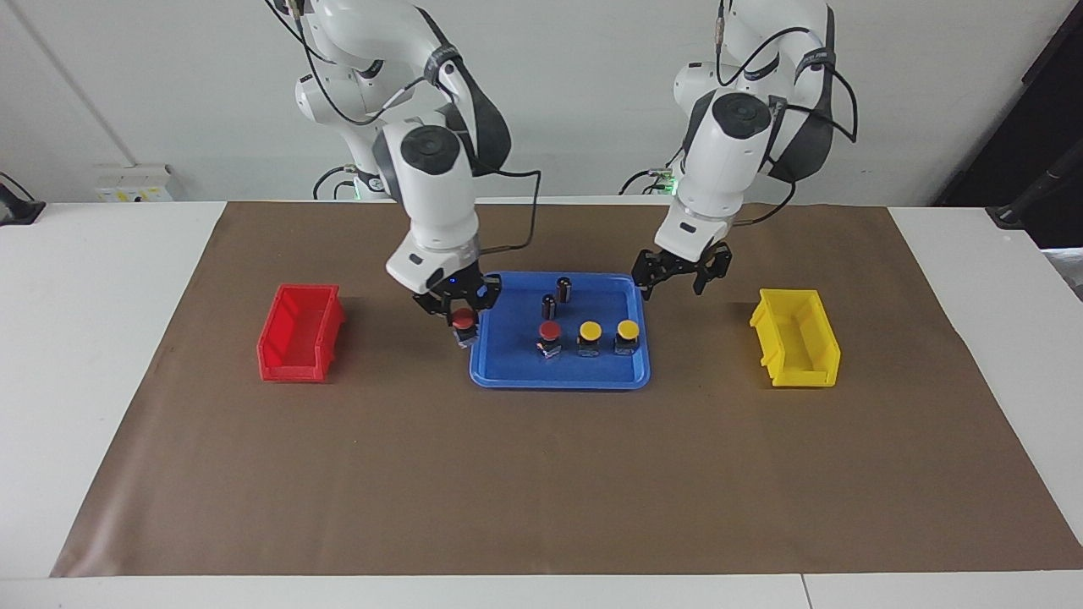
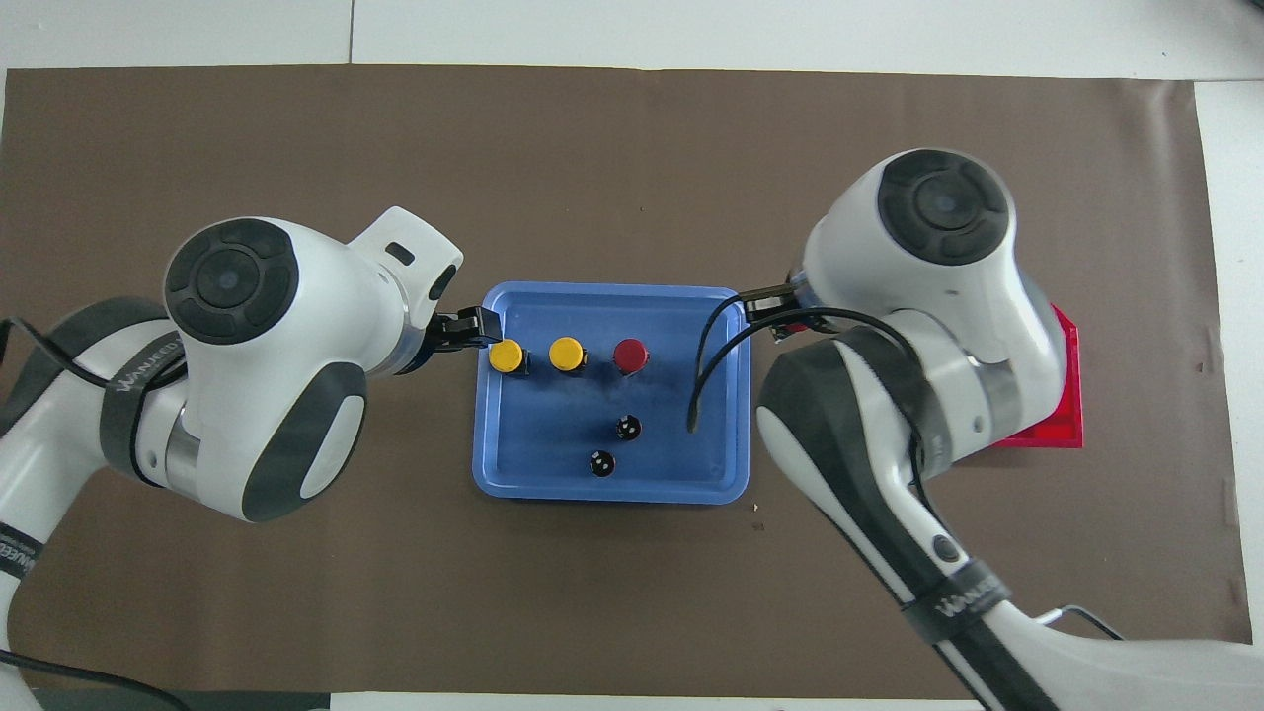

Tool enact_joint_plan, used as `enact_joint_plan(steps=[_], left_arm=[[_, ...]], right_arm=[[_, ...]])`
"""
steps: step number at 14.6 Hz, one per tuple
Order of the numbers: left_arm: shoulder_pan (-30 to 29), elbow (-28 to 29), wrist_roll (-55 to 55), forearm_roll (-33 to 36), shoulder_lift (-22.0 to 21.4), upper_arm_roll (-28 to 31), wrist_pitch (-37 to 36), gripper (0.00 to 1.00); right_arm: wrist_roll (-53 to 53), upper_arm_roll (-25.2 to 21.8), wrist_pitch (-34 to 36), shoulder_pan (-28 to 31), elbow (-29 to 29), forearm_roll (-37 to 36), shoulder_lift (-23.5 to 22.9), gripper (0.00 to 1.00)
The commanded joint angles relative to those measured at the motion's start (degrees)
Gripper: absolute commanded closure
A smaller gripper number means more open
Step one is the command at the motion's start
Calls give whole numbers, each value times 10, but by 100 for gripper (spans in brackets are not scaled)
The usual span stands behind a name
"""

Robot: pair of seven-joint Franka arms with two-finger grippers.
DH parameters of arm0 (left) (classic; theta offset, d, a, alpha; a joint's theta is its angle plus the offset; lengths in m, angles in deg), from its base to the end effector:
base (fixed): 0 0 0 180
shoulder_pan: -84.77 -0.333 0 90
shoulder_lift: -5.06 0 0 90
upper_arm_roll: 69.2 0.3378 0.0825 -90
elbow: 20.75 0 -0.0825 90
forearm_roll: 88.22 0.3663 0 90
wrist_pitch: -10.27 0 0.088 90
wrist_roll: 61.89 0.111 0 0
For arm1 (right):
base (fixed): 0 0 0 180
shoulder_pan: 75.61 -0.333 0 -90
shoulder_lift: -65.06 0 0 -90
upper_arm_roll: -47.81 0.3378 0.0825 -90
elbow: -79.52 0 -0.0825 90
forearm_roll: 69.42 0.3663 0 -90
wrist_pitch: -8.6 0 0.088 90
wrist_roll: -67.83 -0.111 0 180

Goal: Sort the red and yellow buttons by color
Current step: 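Carry the red button to the red bin while the left gripper reaches the yellow button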

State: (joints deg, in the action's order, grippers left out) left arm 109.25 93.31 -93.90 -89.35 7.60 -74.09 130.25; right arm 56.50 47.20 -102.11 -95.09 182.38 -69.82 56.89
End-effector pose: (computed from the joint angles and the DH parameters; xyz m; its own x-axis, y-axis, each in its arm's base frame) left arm 0.4845 -0.2732 0.4710 0.9977 0.0565 0.0387 0.0546 -0.9973 0.0494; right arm 0.5570 0.1902 0.4897 0.9910 0.1338 -0.0039 0.1338 -0.9910 0.0090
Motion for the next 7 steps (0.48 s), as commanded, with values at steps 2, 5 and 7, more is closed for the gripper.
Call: enact_joint_plan(steps=[2, 5, 7], left_arm=[[22, 56, -27, -2, 9, 11, 81, 11], [39, 53, -53, 2, 39, 12, 108, 12], [41, 50, -53, 7, 48, 11, 115, 13]], right_arm=[[247, 7, 53, 168, 64, 16, 84, 77], [339, 5, 15, 240, 131, 24, 112, 77], [341, 5, -22, 259, 175, 24, 127, 77]])
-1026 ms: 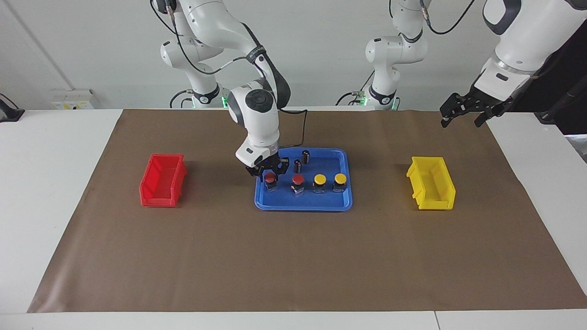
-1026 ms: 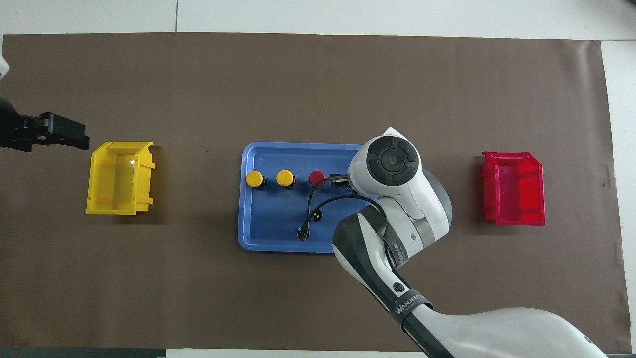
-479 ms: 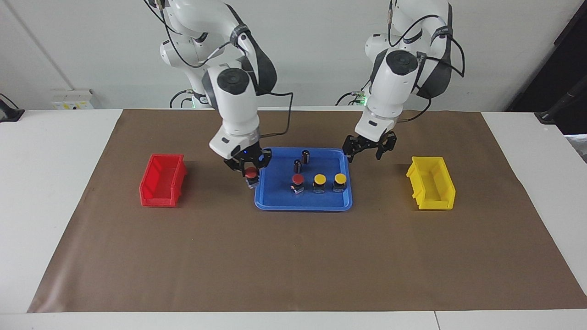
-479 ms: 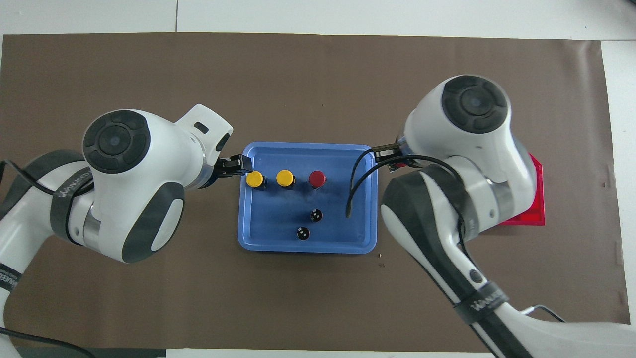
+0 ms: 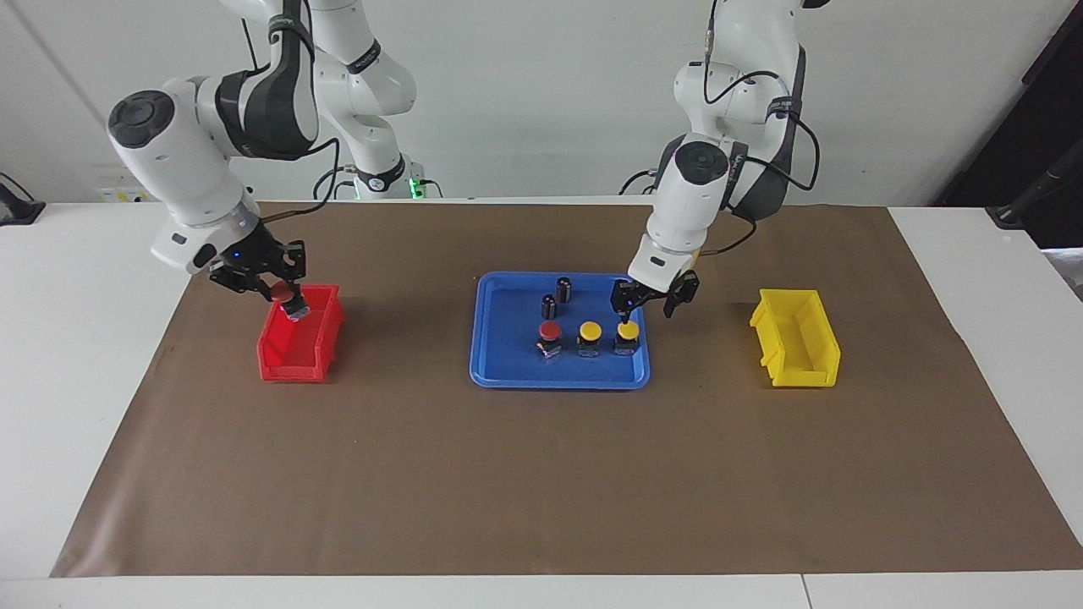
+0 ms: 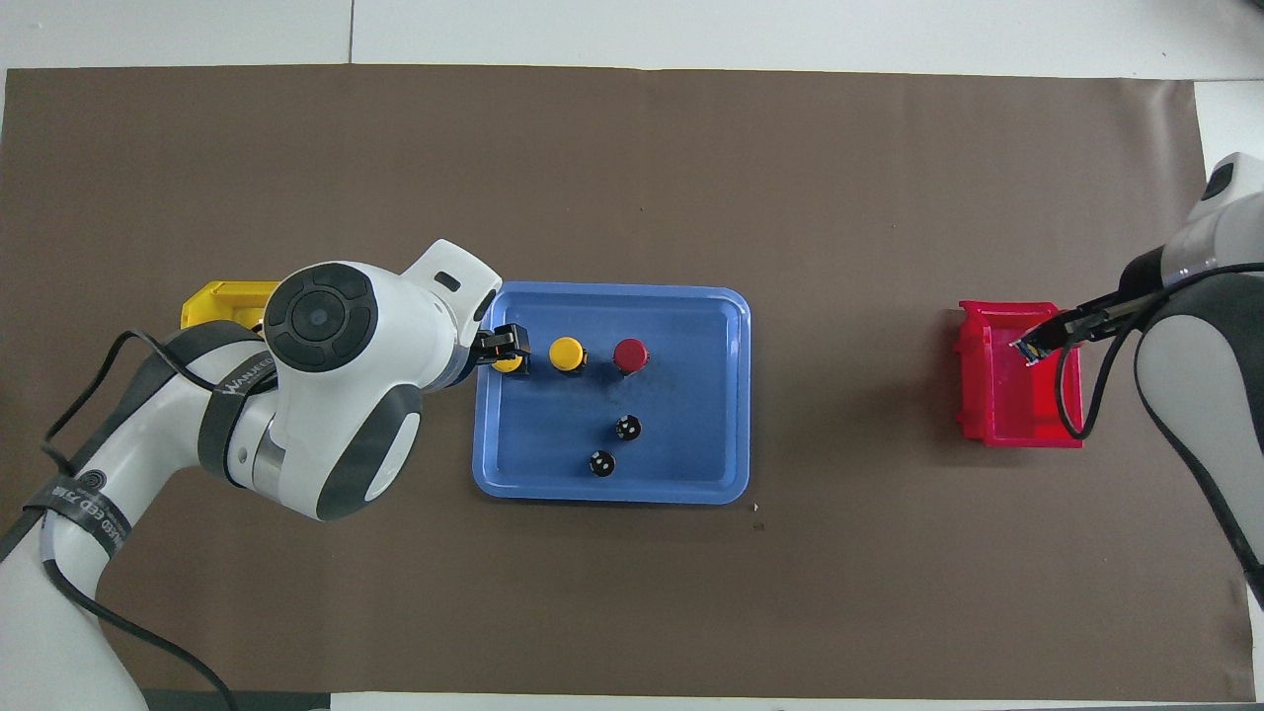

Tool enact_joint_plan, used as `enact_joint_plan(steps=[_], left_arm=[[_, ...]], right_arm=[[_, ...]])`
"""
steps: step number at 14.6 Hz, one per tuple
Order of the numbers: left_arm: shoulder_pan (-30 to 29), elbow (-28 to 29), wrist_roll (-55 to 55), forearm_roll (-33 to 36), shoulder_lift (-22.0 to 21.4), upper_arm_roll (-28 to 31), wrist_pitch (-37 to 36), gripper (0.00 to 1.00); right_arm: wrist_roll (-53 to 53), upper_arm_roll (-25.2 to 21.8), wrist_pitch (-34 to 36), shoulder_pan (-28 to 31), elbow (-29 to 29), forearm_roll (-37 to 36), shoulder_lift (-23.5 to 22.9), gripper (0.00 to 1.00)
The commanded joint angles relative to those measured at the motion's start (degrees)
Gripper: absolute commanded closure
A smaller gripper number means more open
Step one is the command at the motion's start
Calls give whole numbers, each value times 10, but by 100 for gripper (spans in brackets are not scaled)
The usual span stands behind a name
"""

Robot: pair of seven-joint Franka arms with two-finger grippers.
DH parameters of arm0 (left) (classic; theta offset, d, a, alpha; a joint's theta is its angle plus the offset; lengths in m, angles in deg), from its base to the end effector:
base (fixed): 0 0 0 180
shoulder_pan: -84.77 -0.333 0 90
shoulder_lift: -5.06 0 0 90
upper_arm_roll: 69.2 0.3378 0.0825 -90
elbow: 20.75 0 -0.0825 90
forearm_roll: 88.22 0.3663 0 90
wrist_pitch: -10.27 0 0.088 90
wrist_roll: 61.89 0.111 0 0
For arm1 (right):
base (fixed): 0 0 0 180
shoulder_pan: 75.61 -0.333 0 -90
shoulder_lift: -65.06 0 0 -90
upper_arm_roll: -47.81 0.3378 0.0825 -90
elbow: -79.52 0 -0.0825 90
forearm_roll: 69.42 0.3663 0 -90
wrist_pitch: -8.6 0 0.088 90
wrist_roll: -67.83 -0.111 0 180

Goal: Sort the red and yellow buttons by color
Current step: 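Drop the red button in the red bin while the left gripper carries yellow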

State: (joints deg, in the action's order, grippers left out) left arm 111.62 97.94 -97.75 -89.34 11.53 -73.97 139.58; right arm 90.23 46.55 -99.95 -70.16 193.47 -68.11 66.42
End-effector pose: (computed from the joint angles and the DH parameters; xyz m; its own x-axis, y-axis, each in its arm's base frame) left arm 0.4795 -0.2947 0.4117 0.9952 0.0879 0.0439 0.0850 -0.9944 0.0630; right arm 0.5209 -0.0596 0.4912 0.9630 0.2636 -0.0570 0.2611 -0.9642 -0.0469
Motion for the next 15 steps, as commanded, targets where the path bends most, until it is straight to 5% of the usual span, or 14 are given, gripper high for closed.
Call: enact_joint_plan(steps=[1, 12, 13, 15], left_arm=[[20, 4, -21, 7, 12, 11, 29, 13], [28, 1, -32, 10, 35, 11, 51, 21], [28, 1, -32, 10, 35, 11, 50, 34], [28, 2, -33, 11, 35, 11, 48, 81]], right_arm=[[4, 12, -73, 11, 87, 7, 38, 77], [15, 11, -238, 25, 240, 7, 66, 77], [13, 11, -246, 24, 252, 7, 69, 77], [4, 11, -259, 19, 265, 7, 72, 76]])
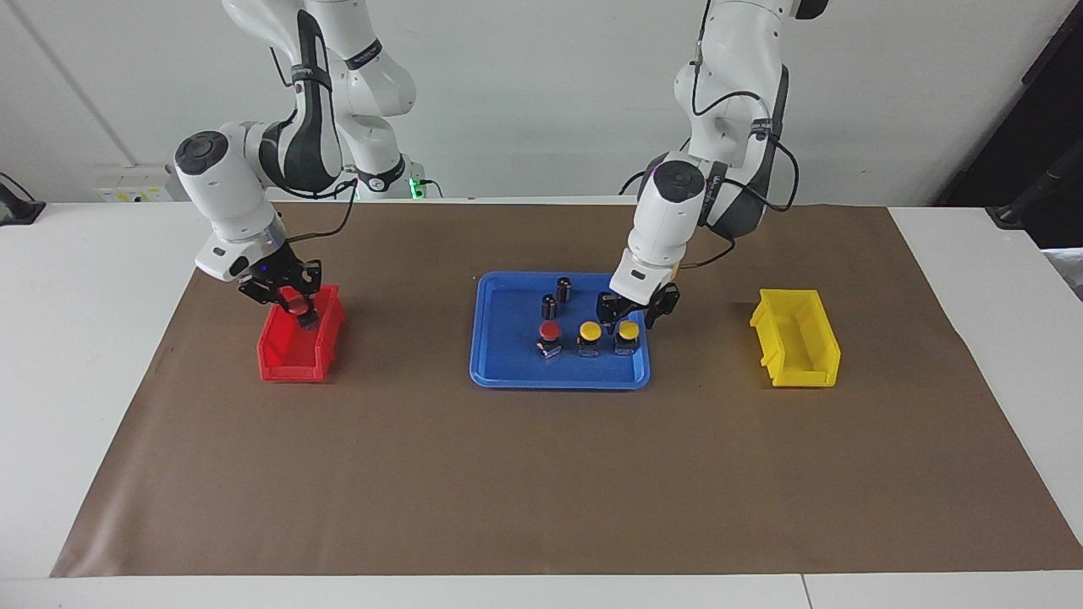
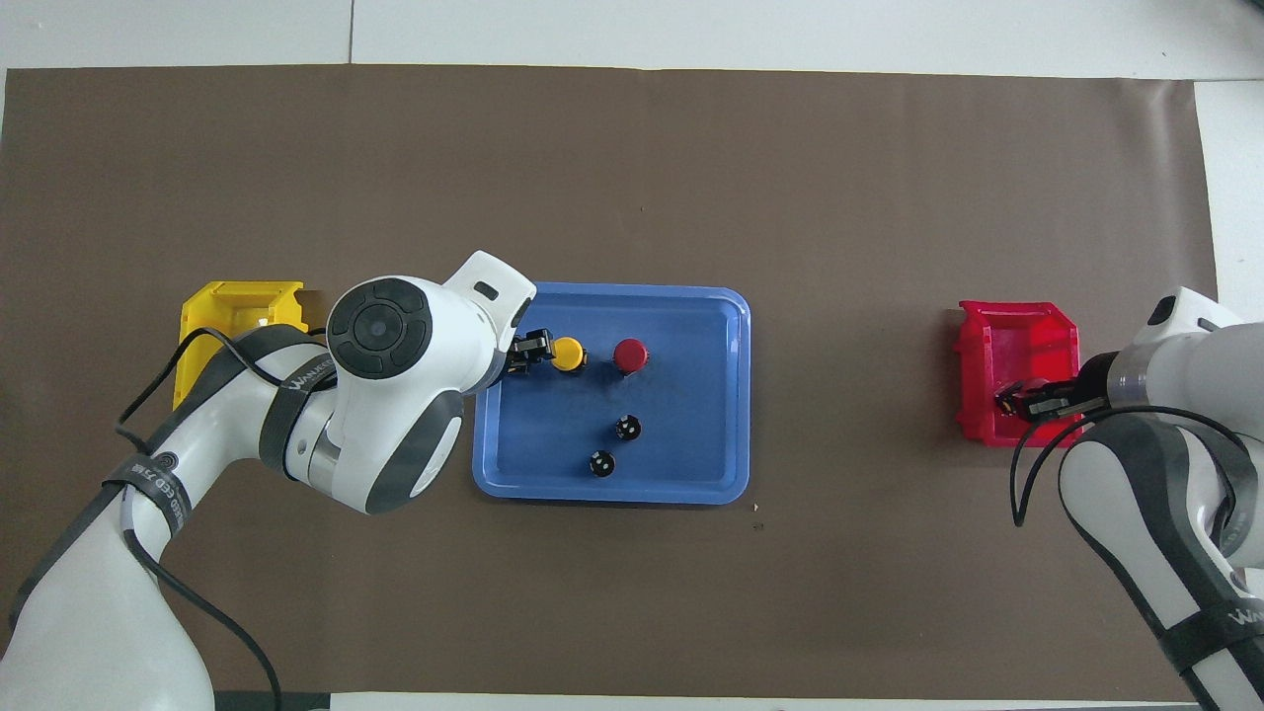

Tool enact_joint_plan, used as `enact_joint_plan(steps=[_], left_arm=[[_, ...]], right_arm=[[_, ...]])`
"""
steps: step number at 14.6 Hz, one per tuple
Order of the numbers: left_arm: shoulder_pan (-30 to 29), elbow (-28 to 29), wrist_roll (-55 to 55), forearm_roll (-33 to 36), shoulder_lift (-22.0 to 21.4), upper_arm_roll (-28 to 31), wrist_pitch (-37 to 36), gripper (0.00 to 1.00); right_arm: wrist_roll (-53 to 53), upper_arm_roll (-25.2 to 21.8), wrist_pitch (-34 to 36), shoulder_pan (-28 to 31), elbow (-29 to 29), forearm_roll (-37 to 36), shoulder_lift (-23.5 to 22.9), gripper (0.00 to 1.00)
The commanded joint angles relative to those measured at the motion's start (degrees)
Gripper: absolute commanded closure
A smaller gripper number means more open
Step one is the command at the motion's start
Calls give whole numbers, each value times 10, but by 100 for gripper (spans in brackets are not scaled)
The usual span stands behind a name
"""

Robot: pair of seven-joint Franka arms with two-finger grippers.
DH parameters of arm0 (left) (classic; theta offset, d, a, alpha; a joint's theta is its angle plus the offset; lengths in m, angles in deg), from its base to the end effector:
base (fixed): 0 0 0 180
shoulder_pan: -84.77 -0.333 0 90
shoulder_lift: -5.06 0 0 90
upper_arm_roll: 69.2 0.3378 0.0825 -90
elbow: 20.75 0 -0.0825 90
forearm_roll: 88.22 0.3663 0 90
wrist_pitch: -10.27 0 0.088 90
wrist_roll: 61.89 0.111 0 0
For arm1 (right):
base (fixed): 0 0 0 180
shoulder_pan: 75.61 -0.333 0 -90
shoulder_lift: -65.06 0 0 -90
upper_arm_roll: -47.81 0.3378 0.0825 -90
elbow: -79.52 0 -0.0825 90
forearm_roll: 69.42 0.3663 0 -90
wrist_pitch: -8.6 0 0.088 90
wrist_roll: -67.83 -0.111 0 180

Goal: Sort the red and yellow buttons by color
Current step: 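Drop the red button in the red bin while the left gripper carries yellow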

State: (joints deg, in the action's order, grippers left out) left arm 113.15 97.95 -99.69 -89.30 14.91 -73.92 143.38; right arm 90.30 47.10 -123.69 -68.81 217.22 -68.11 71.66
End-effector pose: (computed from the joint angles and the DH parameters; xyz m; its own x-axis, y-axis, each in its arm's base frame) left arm 0.4810 -0.3123 0.3846 0.9942 0.0975 0.0454 0.0941 -0.9930 0.0717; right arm 0.4598 -0.0601 0.3903 0.9696 0.2433 0.0262 0.2436 -0.9698 -0.0094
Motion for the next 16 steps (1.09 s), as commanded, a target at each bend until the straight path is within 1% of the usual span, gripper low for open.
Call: enact_joint_plan(steps=[1, 2, 3, 5, 6, 7, 8, 10, 11, 13, 15, 16], left_arm=[[13, 1, -14, 13, 1, 10, 8, 89], [13, 0, -22, 13, 1, 10, 4, 94], [18, -12, -36, 13, 2, 10, -6, 98], [19, -57, -40, 13, 3, 10, -69, 98], [19, -82, -38, 13, -3, 10, -115, 98], [15, -103, -33, 13, -11, 10, -156, 98], [12, -116, -26, 13, -21, 13, -191, 98], [-1, -113, 0, 13, -35, 17, -224, 98], [-24, -109, 24, 16, -40, 17, -237, 98], [-80, -112, 105, 21, -55, 17, -250, 98], [-147, -110, 176, 21, -80, 17, -256, 98], [-175, -109, 212, 21, -89, 17, -261, 98]], right_arm=[[4, 5, -24, 5, 28, 7, 19, 74], [9, 5, -24, 6, 28, 7, 19, 69], [17, 4, -23, 7, 28, 7, 19, 57], [48, 4, -16, 12, 25, 6, 19, 40], [50, 4, -12, 12, 22, 6, 19, 37], [50, 4, 2, 12, 12, 6, 18, 35], [46, 4, 24, 11, -11, 6, 12, 35], [42, 6, 97, 4, -92, 6, -15, 35], [37, 8, 143, 3, -142, 6, -32, 35], [-6, 22, 232, -7, -245, 6, -68, 29], [-105, 39, 286, -63, -348, 6, -110, 17], [-180, 45, 287, -115, -386, 2, -126, 14]])
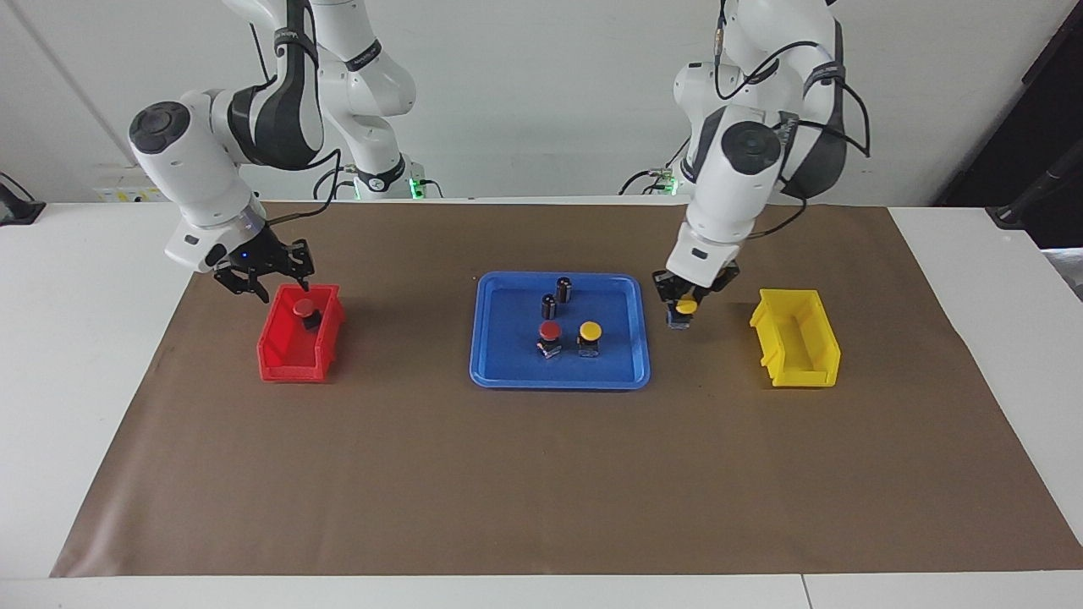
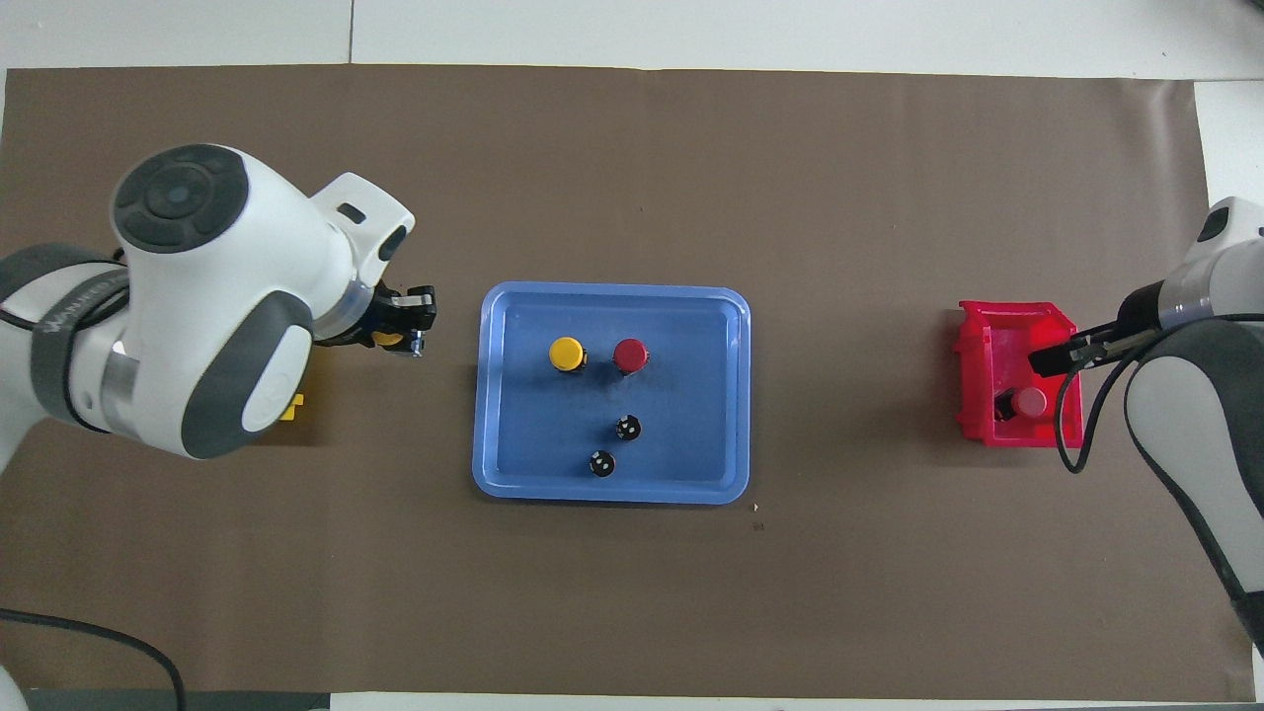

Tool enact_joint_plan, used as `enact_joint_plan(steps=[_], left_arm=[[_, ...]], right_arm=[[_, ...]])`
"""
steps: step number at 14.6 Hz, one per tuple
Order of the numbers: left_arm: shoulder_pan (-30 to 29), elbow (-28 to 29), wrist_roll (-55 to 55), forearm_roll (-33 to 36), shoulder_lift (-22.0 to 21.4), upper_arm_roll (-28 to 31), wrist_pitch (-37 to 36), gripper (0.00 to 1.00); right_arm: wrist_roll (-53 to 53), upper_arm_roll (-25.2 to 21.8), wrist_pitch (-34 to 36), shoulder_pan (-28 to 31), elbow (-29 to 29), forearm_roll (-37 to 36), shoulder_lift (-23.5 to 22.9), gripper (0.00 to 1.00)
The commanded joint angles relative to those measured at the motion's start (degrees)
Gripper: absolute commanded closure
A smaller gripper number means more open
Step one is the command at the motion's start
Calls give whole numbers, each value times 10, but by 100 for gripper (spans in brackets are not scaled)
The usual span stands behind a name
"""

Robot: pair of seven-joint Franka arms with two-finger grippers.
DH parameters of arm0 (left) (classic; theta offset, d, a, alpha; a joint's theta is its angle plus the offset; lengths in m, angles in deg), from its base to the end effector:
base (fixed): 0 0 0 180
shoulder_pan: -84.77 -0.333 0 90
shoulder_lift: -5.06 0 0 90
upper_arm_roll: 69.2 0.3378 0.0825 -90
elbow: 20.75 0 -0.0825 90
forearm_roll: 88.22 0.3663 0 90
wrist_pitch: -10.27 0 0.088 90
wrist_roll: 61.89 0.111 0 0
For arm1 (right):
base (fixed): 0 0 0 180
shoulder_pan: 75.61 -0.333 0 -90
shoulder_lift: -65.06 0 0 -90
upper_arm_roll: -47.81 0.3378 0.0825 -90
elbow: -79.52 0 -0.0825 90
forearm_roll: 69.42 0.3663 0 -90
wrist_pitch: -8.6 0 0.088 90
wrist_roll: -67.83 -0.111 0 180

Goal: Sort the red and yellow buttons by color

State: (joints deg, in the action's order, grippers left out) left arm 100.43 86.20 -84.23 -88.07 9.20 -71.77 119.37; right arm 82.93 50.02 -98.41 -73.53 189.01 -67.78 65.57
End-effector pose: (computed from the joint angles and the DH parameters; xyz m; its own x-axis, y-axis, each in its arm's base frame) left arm 0.5342 -0.1751 0.4952 0.9970 0.0710 -0.0324 0.0706 -0.9974 -0.0124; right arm 0.5368 0.0036 0.5165 0.9667 0.2545 -0.0263 0.2535 -0.9667 -0.0348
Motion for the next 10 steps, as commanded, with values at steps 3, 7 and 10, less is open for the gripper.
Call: enact_joint_plan(steps=[3, 7, 10], left_arm=[[-120, 11, 143, 8, -35, -5, -17, 98], [-169, 78, 148, 8, -62, -5, 23, 98], [-182, 143, 158, 8, -83, -5, 74, 98]], right_arm=[[-354, 16, 16, -224, -189, -23, -137, 1], [-486, 16, -43, -322, -220, -59, -209, 4], [-499, 16, -93, -327, -176, -62, -211, 13]])
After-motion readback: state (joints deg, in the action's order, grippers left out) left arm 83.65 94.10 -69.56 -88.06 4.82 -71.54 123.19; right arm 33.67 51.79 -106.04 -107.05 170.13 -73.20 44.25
